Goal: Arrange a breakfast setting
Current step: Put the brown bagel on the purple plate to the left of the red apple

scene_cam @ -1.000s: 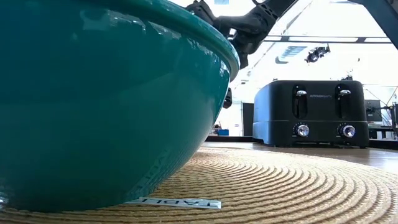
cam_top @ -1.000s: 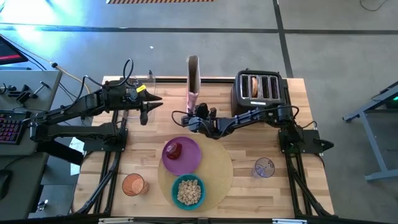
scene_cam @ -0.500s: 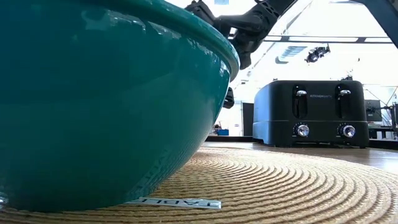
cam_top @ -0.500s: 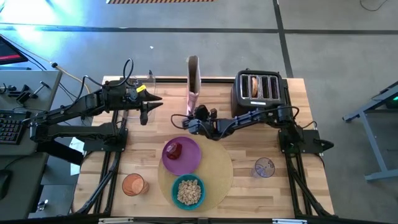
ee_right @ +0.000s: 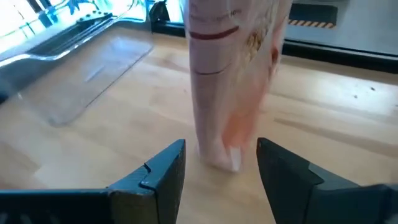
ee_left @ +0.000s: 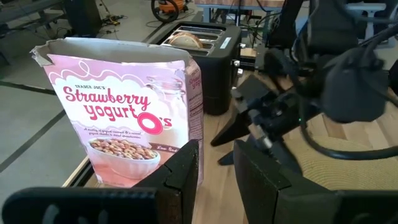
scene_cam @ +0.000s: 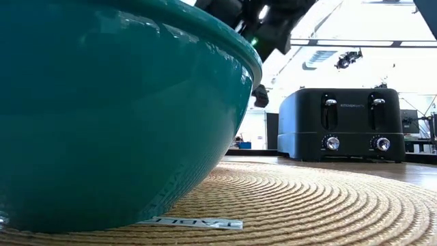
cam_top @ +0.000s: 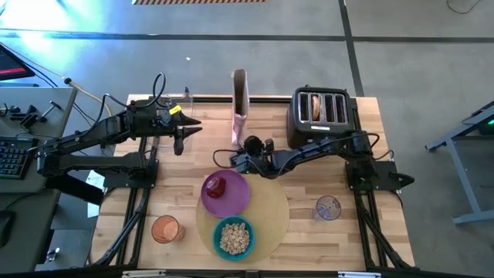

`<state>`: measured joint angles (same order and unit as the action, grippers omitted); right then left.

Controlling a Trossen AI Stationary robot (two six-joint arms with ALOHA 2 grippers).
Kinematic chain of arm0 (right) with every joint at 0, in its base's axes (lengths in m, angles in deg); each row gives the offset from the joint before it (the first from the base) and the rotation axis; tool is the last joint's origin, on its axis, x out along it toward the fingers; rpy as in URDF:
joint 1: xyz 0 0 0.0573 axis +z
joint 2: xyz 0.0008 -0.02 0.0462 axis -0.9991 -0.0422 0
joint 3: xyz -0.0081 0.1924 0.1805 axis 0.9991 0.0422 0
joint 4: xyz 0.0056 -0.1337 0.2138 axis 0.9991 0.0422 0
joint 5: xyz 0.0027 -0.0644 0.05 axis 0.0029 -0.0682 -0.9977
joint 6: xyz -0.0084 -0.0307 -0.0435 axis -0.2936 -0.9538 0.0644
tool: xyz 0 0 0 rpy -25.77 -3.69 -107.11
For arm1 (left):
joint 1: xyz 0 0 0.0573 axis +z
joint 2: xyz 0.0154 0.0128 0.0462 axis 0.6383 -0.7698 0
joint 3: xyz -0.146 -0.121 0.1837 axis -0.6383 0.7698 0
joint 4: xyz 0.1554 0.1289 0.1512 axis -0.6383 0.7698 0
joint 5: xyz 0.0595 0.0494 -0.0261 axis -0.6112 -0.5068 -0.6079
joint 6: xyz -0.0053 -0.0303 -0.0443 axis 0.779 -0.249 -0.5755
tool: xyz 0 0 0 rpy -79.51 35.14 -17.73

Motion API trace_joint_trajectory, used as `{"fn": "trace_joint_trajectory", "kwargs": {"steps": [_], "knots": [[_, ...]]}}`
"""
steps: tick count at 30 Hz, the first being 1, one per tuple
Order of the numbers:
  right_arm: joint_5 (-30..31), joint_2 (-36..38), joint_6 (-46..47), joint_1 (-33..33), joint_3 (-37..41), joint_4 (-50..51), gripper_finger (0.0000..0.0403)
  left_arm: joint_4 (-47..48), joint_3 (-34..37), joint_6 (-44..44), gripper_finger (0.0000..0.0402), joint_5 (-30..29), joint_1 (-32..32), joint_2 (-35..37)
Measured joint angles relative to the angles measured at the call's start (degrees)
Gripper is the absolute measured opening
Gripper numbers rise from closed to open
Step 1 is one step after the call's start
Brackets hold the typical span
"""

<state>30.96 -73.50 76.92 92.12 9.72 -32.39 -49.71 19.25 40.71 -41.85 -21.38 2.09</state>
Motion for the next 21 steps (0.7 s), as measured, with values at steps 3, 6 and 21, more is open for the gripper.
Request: {"fn": "trace_joint_trajectory", "kwargs": {"steps": [3, 6, 21], "knots": [[-0.3, 2.1, 1.7, 1.1, 0.0, 5.0, 0.0179, 0.0, 0.0, 0.0, 0.009, 0.0, 0.0, 0.0], [-1.5, 4.8, 3.5, 1.7, 0.0, 11.1, 0.0179, 0.0, 0.0, 0.0, 0.009, 0.0, 0.0, 0.0], [-10.1, 21.0, -3.8, -4.5, 0.0, 32.4, 0.0179, 0.0, 0.0, 0.0, 0.009, 0.0, 0.0, 0.0]]}}
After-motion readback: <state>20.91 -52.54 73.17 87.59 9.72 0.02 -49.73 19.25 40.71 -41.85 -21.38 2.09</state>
